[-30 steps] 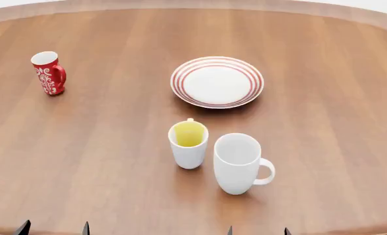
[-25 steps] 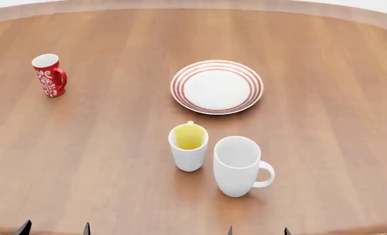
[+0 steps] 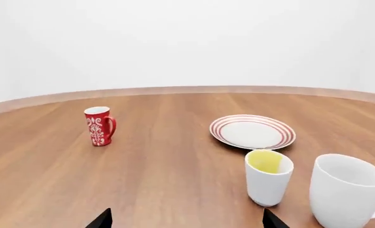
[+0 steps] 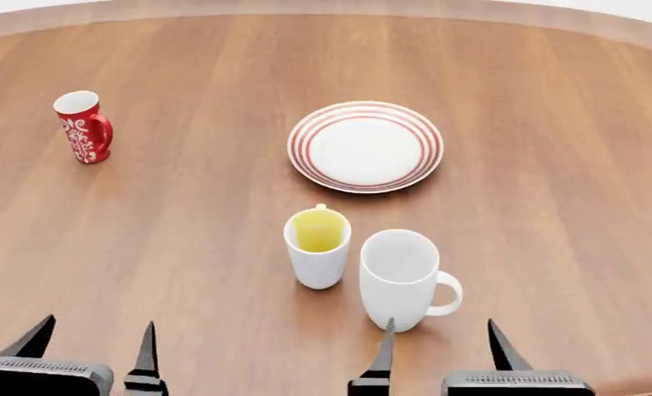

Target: Pick up the red mug and put it on the plate

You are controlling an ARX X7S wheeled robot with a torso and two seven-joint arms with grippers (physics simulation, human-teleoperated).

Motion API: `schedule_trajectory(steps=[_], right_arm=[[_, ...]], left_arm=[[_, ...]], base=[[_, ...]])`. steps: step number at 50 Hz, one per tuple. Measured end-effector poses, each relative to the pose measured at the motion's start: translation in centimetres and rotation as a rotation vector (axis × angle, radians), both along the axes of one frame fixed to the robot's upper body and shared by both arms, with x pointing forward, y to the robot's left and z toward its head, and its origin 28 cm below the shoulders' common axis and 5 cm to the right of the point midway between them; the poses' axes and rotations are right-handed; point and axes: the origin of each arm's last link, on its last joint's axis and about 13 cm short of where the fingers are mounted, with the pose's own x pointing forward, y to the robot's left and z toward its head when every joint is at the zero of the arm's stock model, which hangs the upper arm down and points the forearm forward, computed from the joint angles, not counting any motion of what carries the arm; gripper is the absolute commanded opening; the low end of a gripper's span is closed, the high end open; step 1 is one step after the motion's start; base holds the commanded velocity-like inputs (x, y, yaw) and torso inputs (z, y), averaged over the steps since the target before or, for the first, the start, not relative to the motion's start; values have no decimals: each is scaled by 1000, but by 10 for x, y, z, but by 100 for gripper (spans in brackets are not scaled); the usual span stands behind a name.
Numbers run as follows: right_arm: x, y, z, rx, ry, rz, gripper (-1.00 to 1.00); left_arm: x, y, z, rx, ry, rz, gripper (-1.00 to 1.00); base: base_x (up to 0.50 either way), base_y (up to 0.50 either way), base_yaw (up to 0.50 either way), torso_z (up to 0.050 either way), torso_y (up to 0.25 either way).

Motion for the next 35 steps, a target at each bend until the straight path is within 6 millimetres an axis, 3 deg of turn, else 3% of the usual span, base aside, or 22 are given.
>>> schedule_trajectory(steps=[7,13,27,35], right_arm=[[5,-1,31,-15,-38,12,100],[12,-5,47,-20,-52,-21,100],[41,-50,81,-19,-71,-317,100],[46,-65,92,-14,-80,-400,100]], left_arm=[[6,-1,28,2,-37,-19,100],[7,-2,41,6,-58,-29,100],[11,0,51,11,-78,-23,100],[12,1,52,14,-83,-14,100]], base=[[0,0,0,0,0],[0,0,0,0,0],[16,0,0,0,0],[495,0,0,0,0]])
